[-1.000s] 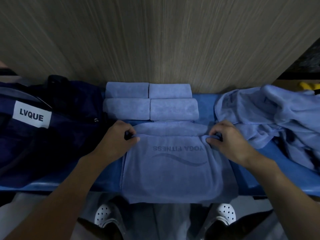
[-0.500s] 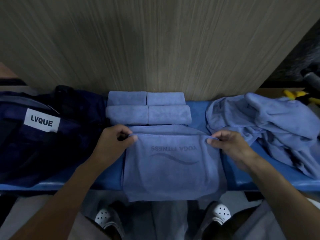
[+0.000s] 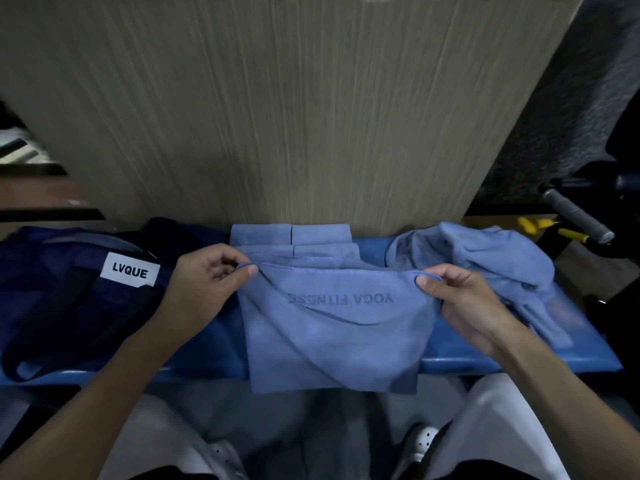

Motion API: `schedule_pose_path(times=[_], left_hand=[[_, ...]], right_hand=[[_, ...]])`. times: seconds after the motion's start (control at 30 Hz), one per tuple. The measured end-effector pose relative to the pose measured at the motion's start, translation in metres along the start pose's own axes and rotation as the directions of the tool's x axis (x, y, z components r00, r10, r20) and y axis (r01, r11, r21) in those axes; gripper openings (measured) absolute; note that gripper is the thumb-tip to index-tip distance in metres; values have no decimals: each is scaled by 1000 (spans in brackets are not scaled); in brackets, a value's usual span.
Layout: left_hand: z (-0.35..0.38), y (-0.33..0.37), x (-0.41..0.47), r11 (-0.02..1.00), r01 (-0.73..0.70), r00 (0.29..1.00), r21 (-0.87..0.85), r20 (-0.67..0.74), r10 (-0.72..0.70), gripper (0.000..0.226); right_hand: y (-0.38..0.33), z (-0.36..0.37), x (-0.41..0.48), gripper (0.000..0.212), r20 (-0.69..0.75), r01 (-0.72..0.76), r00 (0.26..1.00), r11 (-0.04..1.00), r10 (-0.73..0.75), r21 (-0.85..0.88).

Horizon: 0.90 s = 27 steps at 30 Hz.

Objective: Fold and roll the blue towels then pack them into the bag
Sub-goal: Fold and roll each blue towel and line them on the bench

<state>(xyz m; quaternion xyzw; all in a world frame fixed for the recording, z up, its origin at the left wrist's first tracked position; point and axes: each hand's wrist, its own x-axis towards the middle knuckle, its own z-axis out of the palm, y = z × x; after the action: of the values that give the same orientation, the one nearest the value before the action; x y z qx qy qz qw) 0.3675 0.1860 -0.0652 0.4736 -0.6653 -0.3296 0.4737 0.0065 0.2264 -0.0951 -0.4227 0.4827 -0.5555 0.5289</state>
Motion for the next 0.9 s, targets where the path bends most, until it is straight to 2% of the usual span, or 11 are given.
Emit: schedule_pose_path(times=[0.07,0.23,0.4,0.5,0.6,0.7,0.73,0.83,0.9], left_hand=[[-6,16,-5,999,-8,1000,-40,0,8,8],[-15,46,-13,999,-48,999,-21,15,48,13],[-18,65,-15,997,-70,997,-29,10,70,12],[-20,70,-16,996,-81,997,-27,-6,81,13],[-20,74,-17,996,-89,996,-17,-10,89,14],[-19,74,-18,996,-89,996,-20,-4,89,13],[-18,74,-19,996,-88,996,-17,5,88,11],[-17,75,-20,996,-86,996,-22,20,86,9],[-15,76,-21,996,-89,996,-31,22,90,7]], right_hand=[[-13,0,-11,60,17,46,999,999,-46,-7],[-37,3,-33,62,-28,169,985,986,-169,-12],[-52,0,-44,61,-43,208,976,973,-213,-95],[-59,-1,-51,47,-12,231,972,960,-236,-161],[-64,1,-58,13,-7,252,967,953,-256,-167],[-65,0,-61,11,-44,292,951,936,-306,-197],[-65,-1,-62,12,-46,302,948,935,-316,-186],[-65,-4,-64,42,-37,318,942,924,-333,-213],[-65,-6,-65,51,-29,308,946,923,-323,-231]])
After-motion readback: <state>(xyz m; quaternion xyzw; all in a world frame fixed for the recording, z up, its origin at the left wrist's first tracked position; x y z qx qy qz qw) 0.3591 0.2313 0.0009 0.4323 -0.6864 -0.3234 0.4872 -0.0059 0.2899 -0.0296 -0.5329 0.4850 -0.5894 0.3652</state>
